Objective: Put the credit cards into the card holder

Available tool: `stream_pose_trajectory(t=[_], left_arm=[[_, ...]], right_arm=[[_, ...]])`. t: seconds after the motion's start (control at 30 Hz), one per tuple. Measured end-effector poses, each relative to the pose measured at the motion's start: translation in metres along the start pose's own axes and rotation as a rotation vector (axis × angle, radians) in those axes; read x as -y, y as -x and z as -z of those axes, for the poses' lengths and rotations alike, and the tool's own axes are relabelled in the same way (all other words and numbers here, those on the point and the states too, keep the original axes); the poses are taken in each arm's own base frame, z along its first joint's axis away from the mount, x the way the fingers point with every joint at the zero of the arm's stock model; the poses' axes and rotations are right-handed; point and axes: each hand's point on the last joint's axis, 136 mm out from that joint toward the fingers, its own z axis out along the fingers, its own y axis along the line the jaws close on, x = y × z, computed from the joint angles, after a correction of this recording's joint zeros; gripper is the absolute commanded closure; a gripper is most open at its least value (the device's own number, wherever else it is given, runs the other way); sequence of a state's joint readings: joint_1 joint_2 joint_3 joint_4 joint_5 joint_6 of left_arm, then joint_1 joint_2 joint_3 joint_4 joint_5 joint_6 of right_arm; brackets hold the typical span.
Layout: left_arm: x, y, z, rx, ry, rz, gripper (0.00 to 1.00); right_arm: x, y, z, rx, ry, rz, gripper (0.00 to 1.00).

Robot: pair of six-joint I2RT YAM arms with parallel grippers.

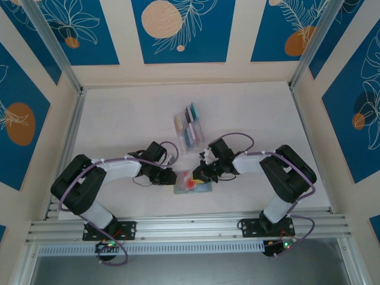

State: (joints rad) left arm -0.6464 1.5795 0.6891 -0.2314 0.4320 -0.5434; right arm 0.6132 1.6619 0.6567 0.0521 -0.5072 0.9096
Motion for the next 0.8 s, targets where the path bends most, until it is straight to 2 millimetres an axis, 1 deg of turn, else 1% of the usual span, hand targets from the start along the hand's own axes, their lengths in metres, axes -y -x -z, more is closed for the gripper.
stream_pose_trajectory(t=[0.3,0.73,0.8], left_arm=[[0.0,0.0,-0.001,-0.004,0.002,0.002,0.81],[0.0,-0.001,-0.001,-0.008,0.004,0.001,0.81],[0.0,-0.001,-0.001,-0.007,0.005,0.001,0.81]], right_arm=[[-0.001,0.003,0.002,0.053,0.002,-0.019,1.0],[-0.006,0.001,-0.006,0.057,-0.01,0.008,1.0],[-0.007,0.001,-0.008,0.055,-0.008,0.01,0.98]])
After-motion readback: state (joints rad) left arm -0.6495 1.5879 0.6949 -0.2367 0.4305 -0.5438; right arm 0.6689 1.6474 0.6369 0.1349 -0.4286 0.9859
